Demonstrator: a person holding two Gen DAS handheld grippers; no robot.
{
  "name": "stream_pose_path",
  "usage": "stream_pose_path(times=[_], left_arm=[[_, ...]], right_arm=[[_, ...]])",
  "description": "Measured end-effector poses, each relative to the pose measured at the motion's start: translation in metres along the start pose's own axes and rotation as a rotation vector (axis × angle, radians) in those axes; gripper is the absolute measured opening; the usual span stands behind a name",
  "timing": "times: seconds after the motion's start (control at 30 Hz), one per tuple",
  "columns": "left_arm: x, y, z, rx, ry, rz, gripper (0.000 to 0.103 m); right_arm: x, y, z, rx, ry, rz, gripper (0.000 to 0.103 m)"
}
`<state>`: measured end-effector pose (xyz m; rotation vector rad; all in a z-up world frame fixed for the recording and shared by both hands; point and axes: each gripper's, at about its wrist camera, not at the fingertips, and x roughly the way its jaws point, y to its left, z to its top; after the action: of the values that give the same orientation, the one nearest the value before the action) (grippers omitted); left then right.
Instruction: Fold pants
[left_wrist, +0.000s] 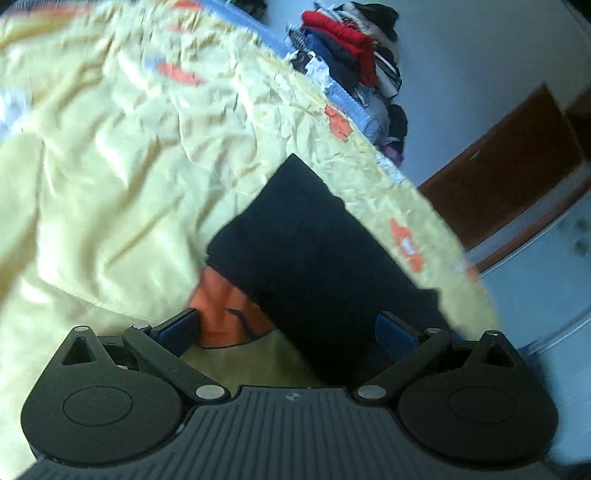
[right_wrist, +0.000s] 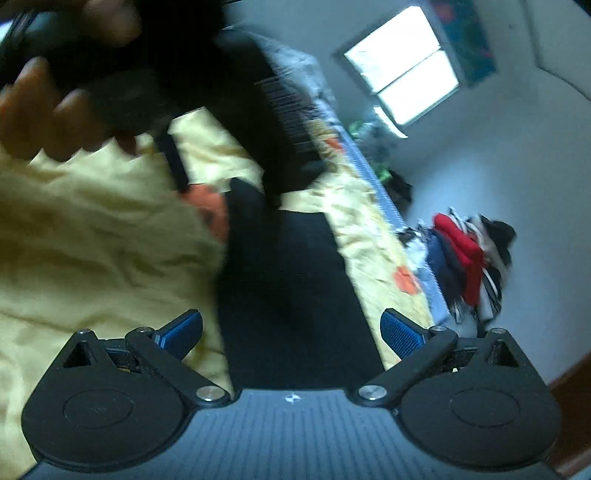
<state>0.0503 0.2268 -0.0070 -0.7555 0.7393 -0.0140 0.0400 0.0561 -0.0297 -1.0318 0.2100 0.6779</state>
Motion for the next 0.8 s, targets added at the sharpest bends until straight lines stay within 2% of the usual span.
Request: stream_pose_path(times=[0.1,0.3,0.43,0.6,0.67,0.73,0.8], left_arm=[[0.007,0.007,0.006,-0.087,0.038,-0.079,0.102],[0.025,0.018,0.015,-0.208,0.054,-0.183,0.103],[0.032,0.011,0.018,-0.211,0.033,-0.174,0.103],[0.046,0.003,0.024,-0.234,0.03,-0.202,0.102],[0.055,0.002,0.028,-0.256,0.03,-0.234,0.102],[0.061,-0.001,0.031,-0.27,0.009,-0.232,0.101],[0.064,-0.002,0.034,-0.292,-0.023,-0.213,0.1]], right_arm=[[0.012,0.007,0.005,0.01,0.009,-0.027,0.103],[0.039,-0.011,0.006,0.122,0.068,-0.094,0.103],[0.043,-0.014,0.004,0.208,0.051,-0.177,0.103],[0.031,-0.029,0.0,0.326,-0.003,-0.217,0.103],[0.027,-0.039,-0.002,0.384,-0.011,-0.209,0.103],[0.021,-0.048,-0.005,0.45,-0.017,-0.182,0.103],[0.012,-0.055,-0.008,0.5,-0.022,-0.118,0.103]])
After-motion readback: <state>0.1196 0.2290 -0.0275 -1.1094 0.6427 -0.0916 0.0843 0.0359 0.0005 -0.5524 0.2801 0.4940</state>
